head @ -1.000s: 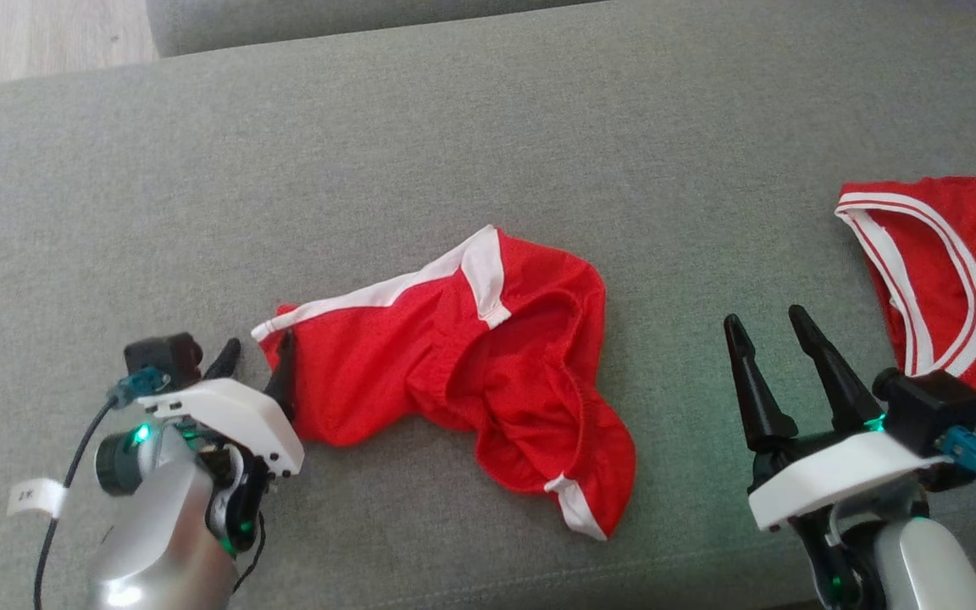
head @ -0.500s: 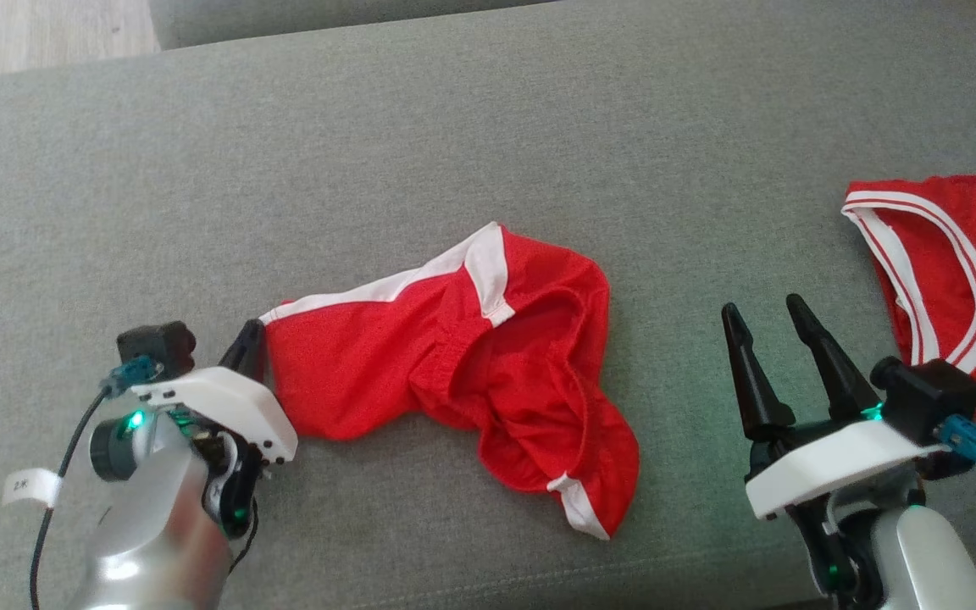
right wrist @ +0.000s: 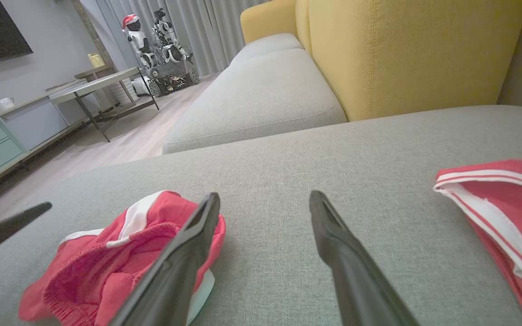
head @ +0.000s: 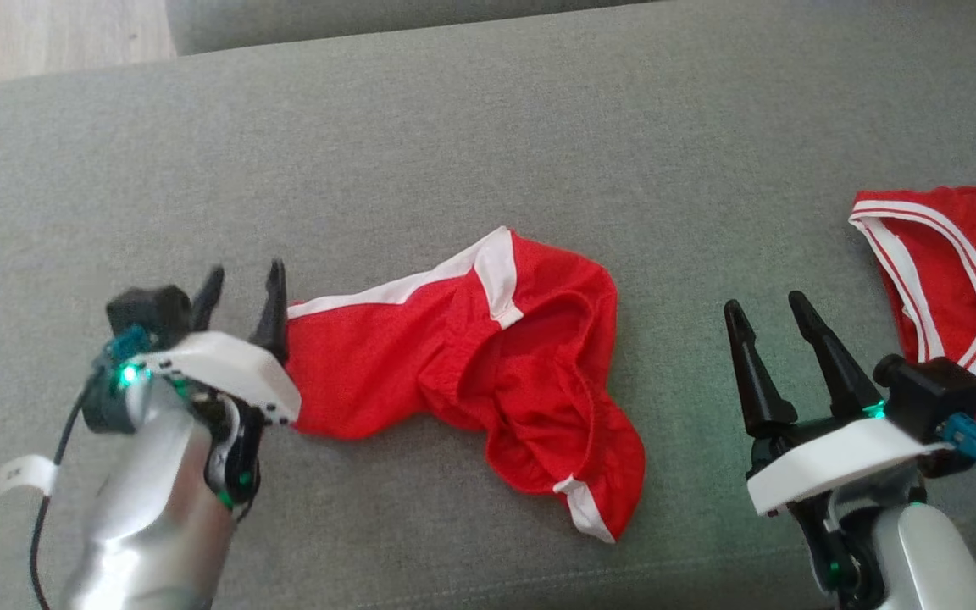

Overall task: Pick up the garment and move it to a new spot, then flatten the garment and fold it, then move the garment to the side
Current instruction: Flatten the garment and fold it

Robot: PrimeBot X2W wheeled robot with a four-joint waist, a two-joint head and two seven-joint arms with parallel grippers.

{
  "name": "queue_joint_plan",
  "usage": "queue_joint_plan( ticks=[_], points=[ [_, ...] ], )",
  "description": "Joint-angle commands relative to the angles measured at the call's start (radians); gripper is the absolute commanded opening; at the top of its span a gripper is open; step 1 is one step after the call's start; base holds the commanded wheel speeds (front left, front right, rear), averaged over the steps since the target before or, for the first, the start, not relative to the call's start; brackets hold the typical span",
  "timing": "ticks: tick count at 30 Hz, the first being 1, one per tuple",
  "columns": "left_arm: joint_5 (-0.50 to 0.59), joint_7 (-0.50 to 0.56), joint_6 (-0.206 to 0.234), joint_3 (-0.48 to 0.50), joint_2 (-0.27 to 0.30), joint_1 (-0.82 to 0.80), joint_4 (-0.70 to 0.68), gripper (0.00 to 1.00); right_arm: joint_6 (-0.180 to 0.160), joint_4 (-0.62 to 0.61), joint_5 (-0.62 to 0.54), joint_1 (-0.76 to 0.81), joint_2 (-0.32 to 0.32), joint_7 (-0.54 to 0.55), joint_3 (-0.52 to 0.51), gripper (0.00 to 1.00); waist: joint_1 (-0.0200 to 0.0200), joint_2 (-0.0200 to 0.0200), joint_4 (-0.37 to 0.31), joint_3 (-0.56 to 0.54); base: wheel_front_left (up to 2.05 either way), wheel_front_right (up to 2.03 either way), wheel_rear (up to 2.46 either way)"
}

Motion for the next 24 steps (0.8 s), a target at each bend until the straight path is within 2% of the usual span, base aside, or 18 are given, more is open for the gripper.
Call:
queue_joint_plan(
  ticks=[1,12,18,24],
  points=[
    [0.031,-0.013,0.028,0.059,0.040,0.008,-0.117,1.00,-0.001,-0.034,0.001,-0.020,-0.007,-0.006,0.014,1.00,0.0000,0.0000,0.008,-0.008,0.00,0.00,0.00],
    [0.155,-0.014,0.136,0.160,0.064,0.282,-0.608,1.00,-0.001,-0.050,-0.011,-0.001,-0.010,0.007,0.001,1.00,0.0000,0.0000,0.033,-0.043,0.00,0.00,0.00],
    [0.175,-0.003,0.176,0.159,0.076,0.448,-0.768,1.00,-0.001,-0.062,-0.018,0.025,-0.010,0.017,-0.004,1.00,0.0000,0.0000,0.040,-0.078,0.00,0.00,0.00],
    [0.182,0.052,0.197,0.128,0.077,0.545,-0.858,1.00,-0.001,-0.079,-0.025,0.051,-0.013,0.030,-0.012,1.00,0.0000,0.0000,0.044,-0.109,0.00,0.00,0.00]
  ],
)
